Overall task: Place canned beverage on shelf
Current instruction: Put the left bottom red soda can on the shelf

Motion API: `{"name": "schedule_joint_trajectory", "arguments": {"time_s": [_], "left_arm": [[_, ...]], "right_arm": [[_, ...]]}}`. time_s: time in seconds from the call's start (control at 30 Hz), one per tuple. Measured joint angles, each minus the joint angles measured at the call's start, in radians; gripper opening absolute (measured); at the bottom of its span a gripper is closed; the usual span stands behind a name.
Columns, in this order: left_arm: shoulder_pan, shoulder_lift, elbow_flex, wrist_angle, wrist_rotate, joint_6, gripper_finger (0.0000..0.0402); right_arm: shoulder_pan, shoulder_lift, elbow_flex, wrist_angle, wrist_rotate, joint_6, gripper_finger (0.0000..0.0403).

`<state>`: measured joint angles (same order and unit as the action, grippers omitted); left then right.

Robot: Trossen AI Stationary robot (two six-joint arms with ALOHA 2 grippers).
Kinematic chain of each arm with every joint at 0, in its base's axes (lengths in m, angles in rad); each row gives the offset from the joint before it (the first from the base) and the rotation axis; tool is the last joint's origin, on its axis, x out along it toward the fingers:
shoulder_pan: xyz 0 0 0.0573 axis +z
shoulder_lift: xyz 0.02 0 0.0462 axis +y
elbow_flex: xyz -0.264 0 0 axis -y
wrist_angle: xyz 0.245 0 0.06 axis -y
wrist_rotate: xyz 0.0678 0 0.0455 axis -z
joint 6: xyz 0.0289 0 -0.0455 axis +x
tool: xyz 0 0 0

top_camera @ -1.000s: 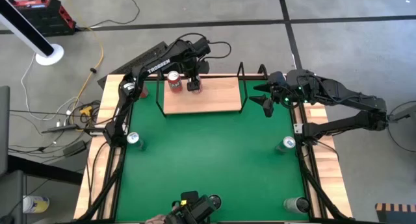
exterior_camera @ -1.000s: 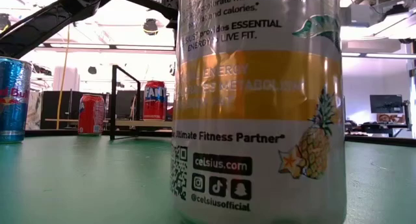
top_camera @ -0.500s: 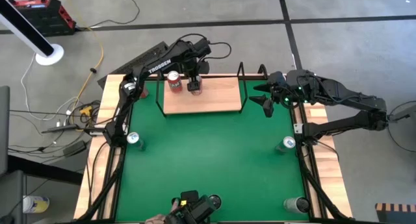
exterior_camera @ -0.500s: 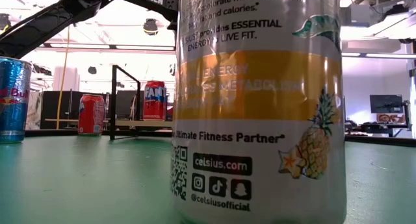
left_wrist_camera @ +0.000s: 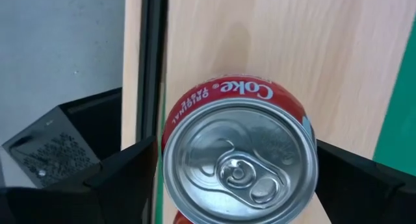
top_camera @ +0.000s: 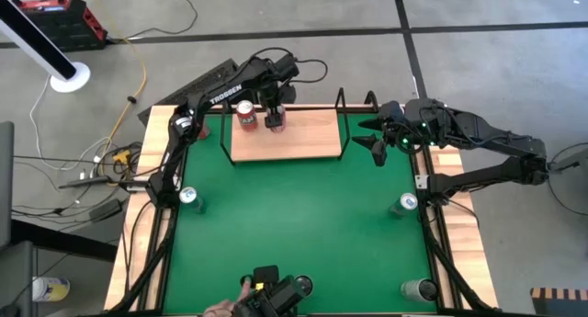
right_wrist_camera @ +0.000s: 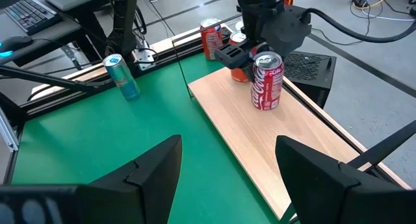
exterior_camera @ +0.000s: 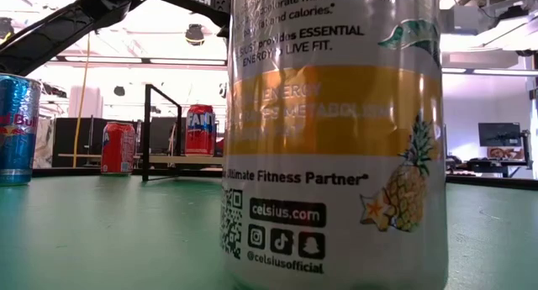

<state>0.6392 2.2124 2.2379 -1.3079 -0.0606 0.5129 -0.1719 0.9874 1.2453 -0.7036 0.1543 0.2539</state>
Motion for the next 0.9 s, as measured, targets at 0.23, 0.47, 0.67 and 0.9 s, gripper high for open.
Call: {"name": "schedule_joint_trajectory", "arguments": {"time_s": [0.23, 0.47, 0.67, 0.9], "left_arm": [[0.000, 0.000, 0.000, -0.001, -0.008, 0.007, 0.0357], [0.000, -0.001, 0.000, -0.021, -0.019, 0.008, 0.0357], [0.000, -0.001, 0.000, -0.020, -0.017, 0.008, 0.0357], [-0.002, -0.010, 0.000, -0.027, -0.008, 0.010, 0.0357]], "right_arm": [[0.000, 0.000, 0.000, 0.000, 0.000, 0.000, 0.0275], [0.000, 0.000, 0.000, 0.000, 0.000, 0.000, 0.0275], [0.000, 0.000, 0.000, -0.001, 0.000, 0.000, 0.0275], [0.000, 0.000, 0.000, -0.001, 0.000, -0.001, 0.0275]]}}
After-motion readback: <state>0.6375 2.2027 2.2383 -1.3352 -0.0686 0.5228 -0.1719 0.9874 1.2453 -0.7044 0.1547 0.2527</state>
